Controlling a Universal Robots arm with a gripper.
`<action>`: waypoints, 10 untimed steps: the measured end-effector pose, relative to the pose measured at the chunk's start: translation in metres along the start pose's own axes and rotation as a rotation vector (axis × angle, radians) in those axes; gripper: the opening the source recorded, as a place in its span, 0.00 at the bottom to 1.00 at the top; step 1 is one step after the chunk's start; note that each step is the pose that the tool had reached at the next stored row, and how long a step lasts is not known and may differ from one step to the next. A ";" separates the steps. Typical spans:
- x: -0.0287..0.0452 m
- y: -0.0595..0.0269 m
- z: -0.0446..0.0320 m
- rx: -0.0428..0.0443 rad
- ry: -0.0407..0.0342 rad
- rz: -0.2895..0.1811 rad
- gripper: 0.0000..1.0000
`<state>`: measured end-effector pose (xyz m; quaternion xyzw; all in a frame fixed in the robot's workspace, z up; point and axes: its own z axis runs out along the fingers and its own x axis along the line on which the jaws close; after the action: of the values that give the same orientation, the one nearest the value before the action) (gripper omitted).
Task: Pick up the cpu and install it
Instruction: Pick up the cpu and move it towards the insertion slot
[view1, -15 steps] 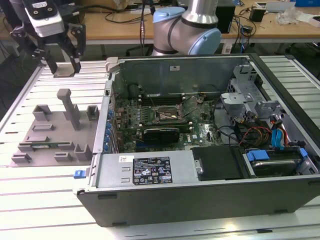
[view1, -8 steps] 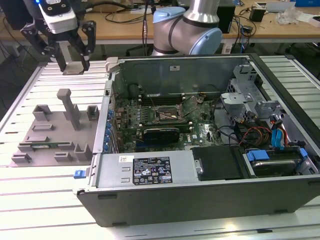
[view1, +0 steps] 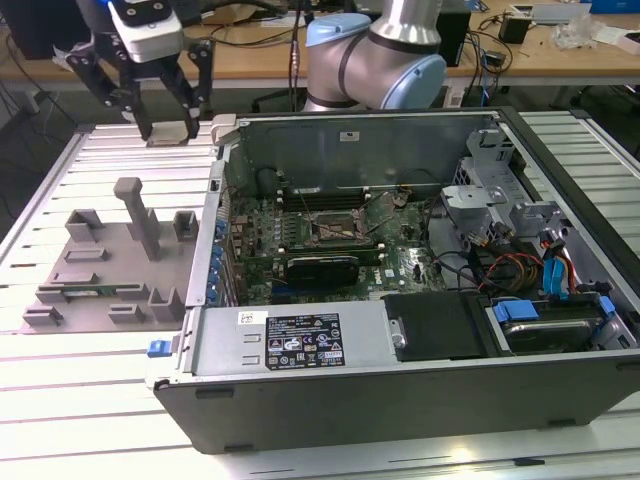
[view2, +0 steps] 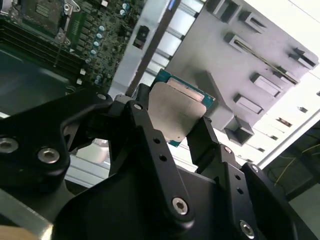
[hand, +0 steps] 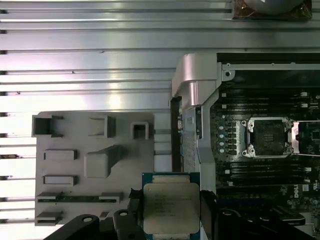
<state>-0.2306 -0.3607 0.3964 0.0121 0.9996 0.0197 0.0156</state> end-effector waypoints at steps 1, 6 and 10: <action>-0.0057 0.0002 0.0001 0.0000 0.0001 0.000 0.55; -0.0257 0.0006 0.0008 0.0000 0.0000 0.000 0.55; -0.0391 0.0009 0.0012 0.0000 0.0000 0.000 0.55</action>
<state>-0.1914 -0.3607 0.3964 0.0121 0.9996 0.0197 0.0156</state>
